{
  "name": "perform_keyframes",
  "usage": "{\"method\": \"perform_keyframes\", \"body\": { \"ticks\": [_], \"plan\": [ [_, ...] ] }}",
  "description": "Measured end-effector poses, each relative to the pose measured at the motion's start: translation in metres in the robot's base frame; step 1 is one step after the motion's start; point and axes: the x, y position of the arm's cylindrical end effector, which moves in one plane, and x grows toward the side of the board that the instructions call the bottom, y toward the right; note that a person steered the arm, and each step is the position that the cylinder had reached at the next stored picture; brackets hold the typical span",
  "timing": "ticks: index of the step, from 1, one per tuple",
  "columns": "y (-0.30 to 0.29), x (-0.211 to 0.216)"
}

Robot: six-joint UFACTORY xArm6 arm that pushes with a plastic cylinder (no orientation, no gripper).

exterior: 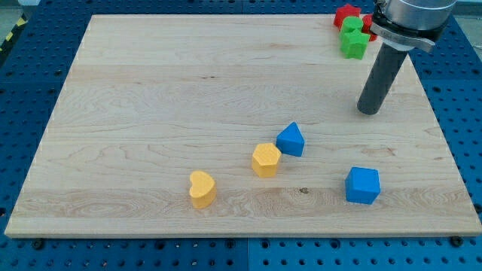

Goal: Move the blue blocks towards the center

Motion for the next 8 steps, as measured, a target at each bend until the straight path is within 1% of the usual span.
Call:
{"method": "perform_keyframes", "body": {
  "ticks": [1, 2, 3, 4, 5, 6, 7, 8],
  "plan": [
    [0.000, 0.000],
    [0.000, 0.017],
    [0.005, 0.057],
    [0.025, 0.105],
    [0.020, 0.152],
    [-0.004, 0.173],
    [-0.023, 0.173],
    [-0.024, 0.156]
  ]
}}
